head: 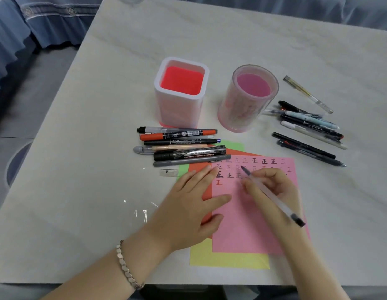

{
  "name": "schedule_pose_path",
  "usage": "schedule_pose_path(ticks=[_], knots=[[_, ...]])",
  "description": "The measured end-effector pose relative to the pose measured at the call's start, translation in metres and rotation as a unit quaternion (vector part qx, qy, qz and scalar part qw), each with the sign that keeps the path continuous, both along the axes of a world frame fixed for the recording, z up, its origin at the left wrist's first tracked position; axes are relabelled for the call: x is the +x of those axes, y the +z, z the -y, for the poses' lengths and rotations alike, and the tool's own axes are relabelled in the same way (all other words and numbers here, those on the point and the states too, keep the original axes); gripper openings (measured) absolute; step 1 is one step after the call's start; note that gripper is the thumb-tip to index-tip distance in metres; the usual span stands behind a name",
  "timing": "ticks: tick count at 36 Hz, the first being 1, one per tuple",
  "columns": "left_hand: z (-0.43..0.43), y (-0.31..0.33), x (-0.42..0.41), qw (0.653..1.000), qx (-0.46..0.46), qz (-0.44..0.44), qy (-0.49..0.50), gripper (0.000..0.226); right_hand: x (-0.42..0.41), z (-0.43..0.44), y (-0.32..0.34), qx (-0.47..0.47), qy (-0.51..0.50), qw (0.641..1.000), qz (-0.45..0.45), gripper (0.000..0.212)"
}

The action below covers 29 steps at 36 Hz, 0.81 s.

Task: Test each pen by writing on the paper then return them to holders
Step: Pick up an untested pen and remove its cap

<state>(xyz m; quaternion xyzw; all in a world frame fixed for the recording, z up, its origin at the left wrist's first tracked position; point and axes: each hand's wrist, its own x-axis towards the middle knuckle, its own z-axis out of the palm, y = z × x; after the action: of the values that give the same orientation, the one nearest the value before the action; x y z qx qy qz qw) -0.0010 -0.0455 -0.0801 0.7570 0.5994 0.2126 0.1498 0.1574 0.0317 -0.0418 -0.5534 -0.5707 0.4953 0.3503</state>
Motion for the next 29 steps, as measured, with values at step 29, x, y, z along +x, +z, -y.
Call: schedule_pose_path(ticks=[29], knots=[[0.0, -0.003, 0.0, 1.0, 0.009, 0.003, -0.003, 0.033, 0.017, -0.001, -0.003, 0.112, 0.08, 0.978, 0.157, 0.028]])
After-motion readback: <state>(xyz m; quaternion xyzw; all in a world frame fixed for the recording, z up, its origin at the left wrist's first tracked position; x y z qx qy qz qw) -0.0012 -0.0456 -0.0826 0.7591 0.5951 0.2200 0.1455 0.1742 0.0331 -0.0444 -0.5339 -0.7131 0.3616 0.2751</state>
